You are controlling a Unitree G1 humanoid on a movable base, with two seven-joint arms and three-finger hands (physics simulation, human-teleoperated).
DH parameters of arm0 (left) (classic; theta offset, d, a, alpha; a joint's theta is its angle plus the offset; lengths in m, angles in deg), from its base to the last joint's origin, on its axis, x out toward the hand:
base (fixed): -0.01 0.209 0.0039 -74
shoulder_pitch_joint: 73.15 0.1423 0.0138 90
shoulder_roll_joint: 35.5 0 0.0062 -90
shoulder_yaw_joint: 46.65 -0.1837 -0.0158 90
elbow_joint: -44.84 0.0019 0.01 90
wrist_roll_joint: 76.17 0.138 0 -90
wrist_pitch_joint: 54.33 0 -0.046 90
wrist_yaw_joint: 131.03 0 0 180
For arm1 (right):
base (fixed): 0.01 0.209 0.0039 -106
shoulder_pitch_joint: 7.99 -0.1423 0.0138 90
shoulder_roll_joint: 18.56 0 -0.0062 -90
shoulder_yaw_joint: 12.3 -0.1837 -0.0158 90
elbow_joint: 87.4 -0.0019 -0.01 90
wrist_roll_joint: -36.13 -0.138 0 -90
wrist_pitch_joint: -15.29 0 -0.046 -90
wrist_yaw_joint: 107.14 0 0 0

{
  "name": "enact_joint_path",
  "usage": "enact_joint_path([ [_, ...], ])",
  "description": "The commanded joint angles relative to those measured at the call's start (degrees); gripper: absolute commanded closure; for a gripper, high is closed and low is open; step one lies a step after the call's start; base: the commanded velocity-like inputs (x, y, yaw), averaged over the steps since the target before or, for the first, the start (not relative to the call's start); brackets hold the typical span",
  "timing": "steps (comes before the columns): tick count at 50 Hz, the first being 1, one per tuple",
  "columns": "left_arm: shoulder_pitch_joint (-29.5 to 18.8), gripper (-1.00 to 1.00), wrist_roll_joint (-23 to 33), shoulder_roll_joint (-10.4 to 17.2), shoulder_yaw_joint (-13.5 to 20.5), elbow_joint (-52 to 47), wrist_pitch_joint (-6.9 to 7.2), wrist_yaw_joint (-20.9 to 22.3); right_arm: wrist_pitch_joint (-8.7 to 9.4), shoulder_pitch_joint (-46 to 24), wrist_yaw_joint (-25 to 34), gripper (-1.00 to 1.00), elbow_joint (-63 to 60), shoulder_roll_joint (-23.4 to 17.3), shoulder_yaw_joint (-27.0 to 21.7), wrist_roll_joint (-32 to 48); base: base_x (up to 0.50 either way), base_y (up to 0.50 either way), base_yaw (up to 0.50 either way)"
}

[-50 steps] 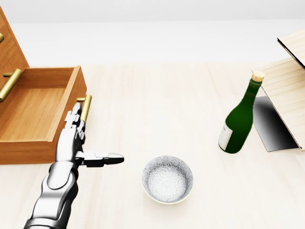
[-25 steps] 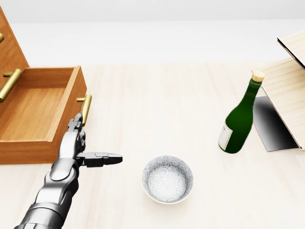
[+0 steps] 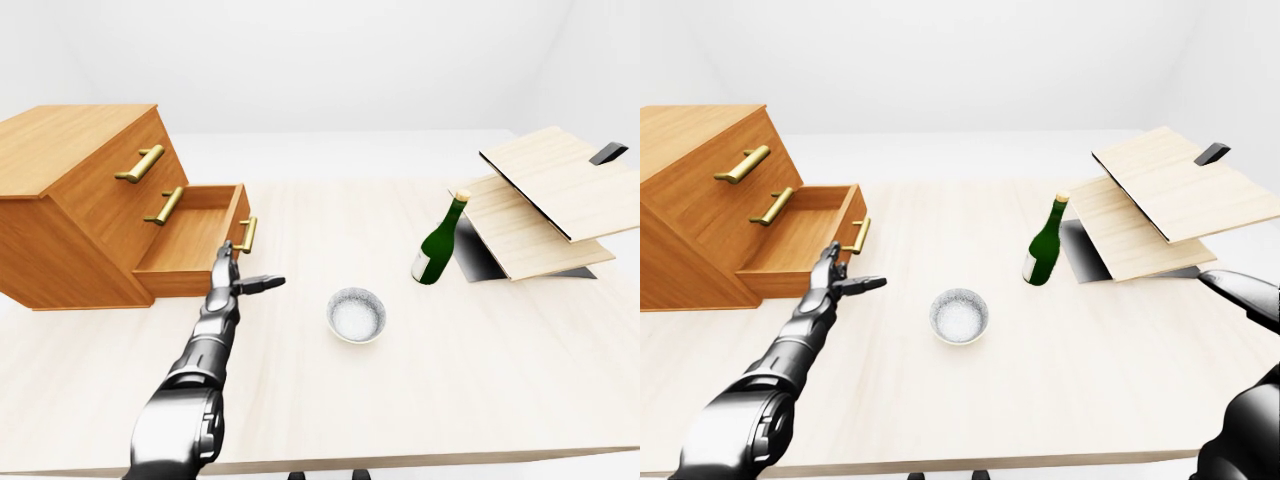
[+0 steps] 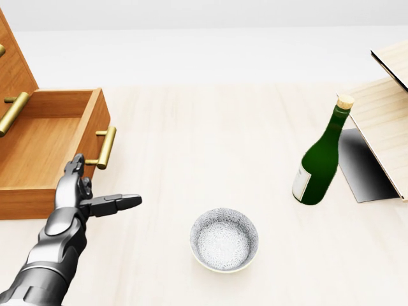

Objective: Close the bottom drawer of the cabinet.

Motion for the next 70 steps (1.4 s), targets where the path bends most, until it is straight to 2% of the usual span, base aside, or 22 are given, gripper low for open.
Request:
enact_joint_path([
  [1,-1.62,-1.0,-3.84,2.92,2.04,2.24,0.0,-1.77,0.0,-0.12,0.57,-1.0,0.46,0.33,0.62,0.93,0.0,0.0,0.0],
  [18,-2.05,-1.0,-4.99,4.15,2.45,3.35,0.0,-2.43,0.0,-0.22,0.67,-1.0,0.57,0.34,0.52,0.95,0.0,0.0,0.0],
  [21,-1.84,-1.0,-3.17,4.89,2.17,5.06,0.0,-5.04,0.0,-0.22,0.63,-1.0,0.49,0.29,0.42,0.83,0.0,0.0,0.0],
  [42,-2.49,-1.0,-6.13,7.54,4.64,6.29,0.0,-6.14,0.0,0.09,1.02,-1.0,0.53,0.52,0.31,0.96,0.0,0.0,0.0],
  [52,-2.52,-1.0,-5.55,8.68,4.9,7.38,0.0,-9.75,0.0,-0.11,0.82,-1.0,0.54,0.26,0.24,0.77,0.0,0.0,0.0],
  [53,-2.22,-1.0,-3.11,9.01,3.69,7.53,0.0,-13.16,0.0,-0.13,0.79,-1.0,0.56,0.25,0.25,0.75,0.0,0.0,0.0],
  [55,-2.3,-1.0,-3.61,8.93,4.49,7.71,0.0,-12.4,0.0,-0.19,0.66,-1.0,0.44,0.21,0.3,0.73,0.0,0.0,0.0],
  [57,-2.04,-1.0,-0.78,9.32,3.36,7.88,0.0,-16.35,0.0,-0.17,0.68,-1.0,0.44,0.2,0.29,0.72,0.0,0.0,0.0],
  [59,-1.94,-1.0,-1.32,9.34,4.33,7.84,0.0,-15.8,0.0,-0.09,0.73,-1.0,0.44,0.25,0.19,0.69,0.0,0.0,0.0],
  [60,-1.88,-1.0,-0.6,9.63,4.22,8.03,0.0,-17.5,0.0,-0.1,0.73,-1.0,0.5,0.28,0.29,0.75,0.0,0.0,0.0],
  [64,-1.8,-1.0,-0.06,10.05,4.44,8.0,0.0,-18.83,0.0,-0.06,0.79,-1.0,0.5,0.46,0.54,0.98,0.0,0.0,0.0],
  [70,-1.76,-1.0,-0.64,10.46,5.19,7.85,0.0,-19.37,0.0,-0.02,0.86,-1.0,0.49,0.55,0.57,1.08,0.0,0.0,0.0],
])
